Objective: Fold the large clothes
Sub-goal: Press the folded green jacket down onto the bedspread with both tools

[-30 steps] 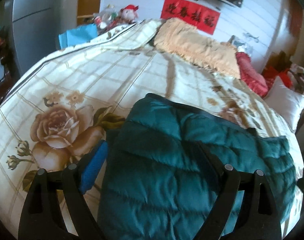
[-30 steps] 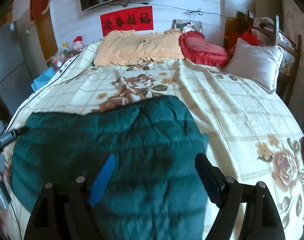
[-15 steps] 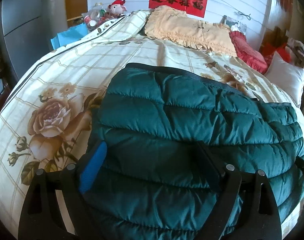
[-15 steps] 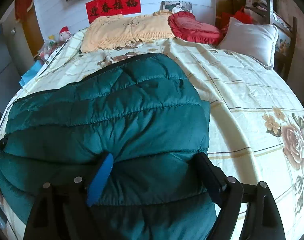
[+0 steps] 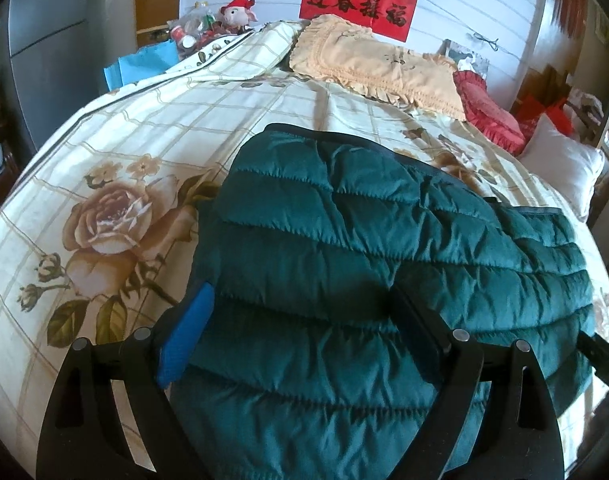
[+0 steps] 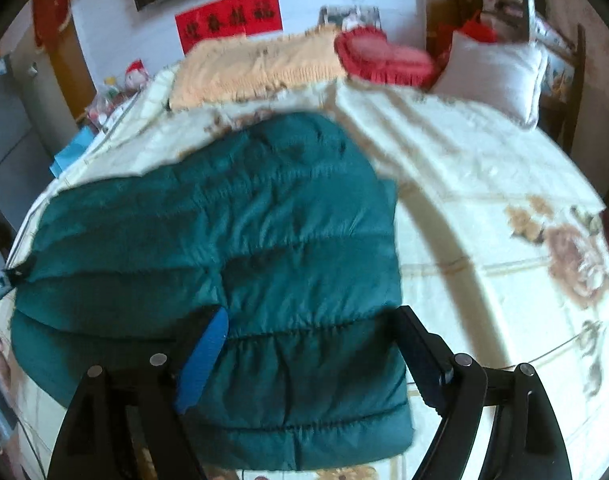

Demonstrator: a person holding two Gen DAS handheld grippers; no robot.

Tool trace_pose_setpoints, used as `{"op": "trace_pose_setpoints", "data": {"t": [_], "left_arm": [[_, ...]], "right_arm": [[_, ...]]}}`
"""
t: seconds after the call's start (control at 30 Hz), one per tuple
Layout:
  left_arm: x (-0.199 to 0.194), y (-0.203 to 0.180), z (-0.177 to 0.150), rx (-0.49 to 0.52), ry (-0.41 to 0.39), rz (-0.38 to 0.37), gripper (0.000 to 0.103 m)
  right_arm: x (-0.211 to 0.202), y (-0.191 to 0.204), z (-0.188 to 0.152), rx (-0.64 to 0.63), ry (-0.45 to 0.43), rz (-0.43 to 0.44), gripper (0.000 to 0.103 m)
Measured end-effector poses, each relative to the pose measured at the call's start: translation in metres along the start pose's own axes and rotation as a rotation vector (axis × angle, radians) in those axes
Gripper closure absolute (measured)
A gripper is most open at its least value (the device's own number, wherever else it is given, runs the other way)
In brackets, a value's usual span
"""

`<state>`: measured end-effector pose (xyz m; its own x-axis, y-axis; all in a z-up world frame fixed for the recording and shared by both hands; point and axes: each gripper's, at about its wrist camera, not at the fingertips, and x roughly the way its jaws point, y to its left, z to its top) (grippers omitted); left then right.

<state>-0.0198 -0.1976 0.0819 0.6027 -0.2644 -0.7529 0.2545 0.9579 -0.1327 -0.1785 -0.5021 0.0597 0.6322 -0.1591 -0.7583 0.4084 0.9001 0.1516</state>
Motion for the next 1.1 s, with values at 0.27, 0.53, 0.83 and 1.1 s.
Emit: {"op": "trace_pose_setpoints", "data": {"t": [0.27,0.53,0.83,1.1], "left_arm": [[-0.014,0.048,-0.007,-0.124,0.055,-0.211,0.014],[0.012,0.077,-0.017,-0.261,0.163,-0.324,0.014],[0.038,0.078,-0.018,-0.309,0.225,-0.396,0.000],[0.042,0.065,-0.014,-0.279,0.212,-0.397,0.000]], "right_arm": [[-0.023,-0.022,0.009,0.015,-0.040,0.062,0.004],[0.003,-0.041,0.017,0.057,0.036,0.133,0.001],[0.040,-0.046,0.025,0.101,0.084,0.267,0.000],[0.062,-0.030,0.029,0.071,0.133,0.349,0.000]]}}
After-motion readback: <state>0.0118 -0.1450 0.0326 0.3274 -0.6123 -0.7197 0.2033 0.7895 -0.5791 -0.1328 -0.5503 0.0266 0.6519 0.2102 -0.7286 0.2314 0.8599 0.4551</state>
